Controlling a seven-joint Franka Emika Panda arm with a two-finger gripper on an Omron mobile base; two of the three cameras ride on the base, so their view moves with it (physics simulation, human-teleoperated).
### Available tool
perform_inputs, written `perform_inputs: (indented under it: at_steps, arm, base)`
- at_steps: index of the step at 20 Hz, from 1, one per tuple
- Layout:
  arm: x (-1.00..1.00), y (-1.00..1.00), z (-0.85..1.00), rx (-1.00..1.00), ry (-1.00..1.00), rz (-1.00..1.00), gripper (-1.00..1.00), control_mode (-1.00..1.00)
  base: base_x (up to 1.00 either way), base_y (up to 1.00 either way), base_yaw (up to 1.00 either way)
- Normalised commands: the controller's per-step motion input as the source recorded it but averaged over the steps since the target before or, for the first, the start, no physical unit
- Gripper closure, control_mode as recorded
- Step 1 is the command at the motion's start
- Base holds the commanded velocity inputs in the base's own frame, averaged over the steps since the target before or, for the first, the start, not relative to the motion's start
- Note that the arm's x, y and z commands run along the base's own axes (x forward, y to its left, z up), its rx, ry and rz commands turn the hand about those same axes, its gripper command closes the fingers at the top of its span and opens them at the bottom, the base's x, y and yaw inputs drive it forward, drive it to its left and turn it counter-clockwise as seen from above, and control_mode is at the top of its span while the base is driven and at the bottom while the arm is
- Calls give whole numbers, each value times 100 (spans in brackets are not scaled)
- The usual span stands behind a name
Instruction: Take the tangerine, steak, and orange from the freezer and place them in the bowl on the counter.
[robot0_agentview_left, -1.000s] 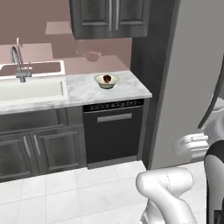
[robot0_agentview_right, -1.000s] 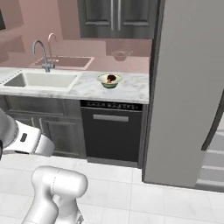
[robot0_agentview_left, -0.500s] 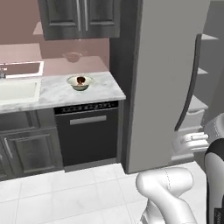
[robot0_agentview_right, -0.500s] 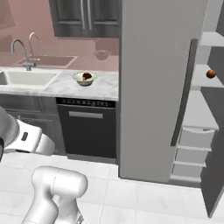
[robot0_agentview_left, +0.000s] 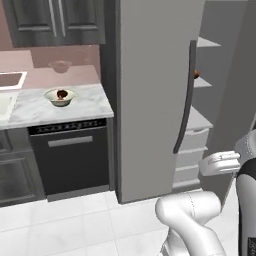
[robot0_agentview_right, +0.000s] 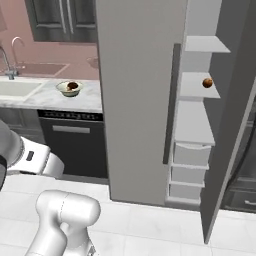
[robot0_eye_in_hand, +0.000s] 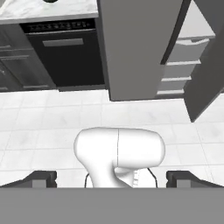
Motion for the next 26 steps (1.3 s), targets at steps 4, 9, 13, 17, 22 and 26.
perform_inputs:
  at_steps: [4, 9, 13, 17, 22, 26]
  arm:
    - [0, 0, 0, 0, 0, 0, -100, 100]
    - [0, 0, 0, 0, 0, 0, -100, 100]
    - [0, 0, 0, 0, 0, 0, -100, 100]
    - [0, 0, 0, 0, 0, 0, -100, 100]
    - [0, 0, 0, 0, 0, 0, -100, 100]
    - [0, 0, 0, 0, 0, 0, -100, 100]
  base:
    - [37, -49, -6]
    - [60, -51, -5]
    - [70, -45, -1]
    - [73, -39, 0]
    - [77, -34, 0]
    - [79, -33, 0]
